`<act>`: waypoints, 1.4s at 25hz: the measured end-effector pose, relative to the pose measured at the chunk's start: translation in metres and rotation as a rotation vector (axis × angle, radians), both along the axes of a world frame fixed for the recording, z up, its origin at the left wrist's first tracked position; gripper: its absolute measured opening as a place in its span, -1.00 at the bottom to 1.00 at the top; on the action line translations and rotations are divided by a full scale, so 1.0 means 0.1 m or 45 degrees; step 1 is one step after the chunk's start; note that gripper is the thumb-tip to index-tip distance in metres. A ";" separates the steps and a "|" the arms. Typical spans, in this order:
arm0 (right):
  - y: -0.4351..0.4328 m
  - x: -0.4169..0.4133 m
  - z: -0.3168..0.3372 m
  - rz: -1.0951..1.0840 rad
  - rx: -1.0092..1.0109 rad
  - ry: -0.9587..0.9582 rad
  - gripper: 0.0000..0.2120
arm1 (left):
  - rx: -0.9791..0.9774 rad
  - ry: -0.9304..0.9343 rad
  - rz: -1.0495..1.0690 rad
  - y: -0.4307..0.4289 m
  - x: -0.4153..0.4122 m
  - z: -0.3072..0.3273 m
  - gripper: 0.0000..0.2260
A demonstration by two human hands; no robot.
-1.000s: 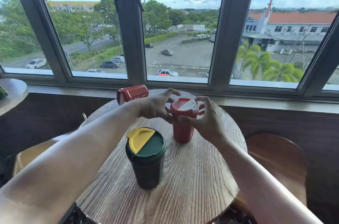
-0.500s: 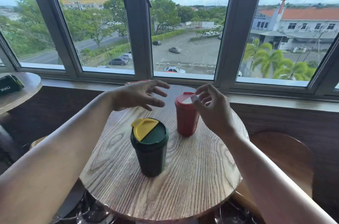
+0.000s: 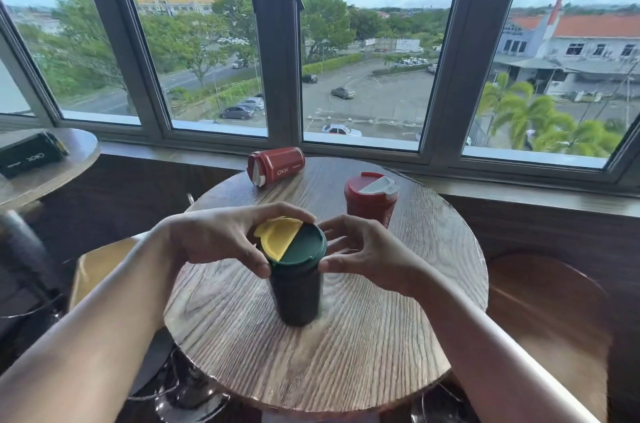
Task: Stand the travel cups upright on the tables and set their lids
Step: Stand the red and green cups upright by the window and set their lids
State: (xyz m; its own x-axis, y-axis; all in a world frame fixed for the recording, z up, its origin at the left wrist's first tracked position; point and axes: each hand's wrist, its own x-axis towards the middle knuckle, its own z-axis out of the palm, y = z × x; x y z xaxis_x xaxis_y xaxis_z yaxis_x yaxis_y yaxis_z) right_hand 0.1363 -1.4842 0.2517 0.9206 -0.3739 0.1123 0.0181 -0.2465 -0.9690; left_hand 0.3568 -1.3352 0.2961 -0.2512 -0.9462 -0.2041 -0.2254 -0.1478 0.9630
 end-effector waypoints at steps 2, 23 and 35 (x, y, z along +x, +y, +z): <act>-0.02 0.00 0.06 -0.035 0.006 -0.053 -0.59 | -0.091 -0.044 0.179 -0.01 -0.02 -0.01 -0.33; -0.58 -0.16 0.08 -0.902 -0.985 -0.194 -0.93 | -0.502 -0.773 1.233 -0.80 -0.43 -0.34 -0.12; -0.63 -0.20 0.20 -0.831 -0.978 -0.168 -0.91 | -0.360 -0.787 1.097 -0.73 -0.42 -0.16 -0.20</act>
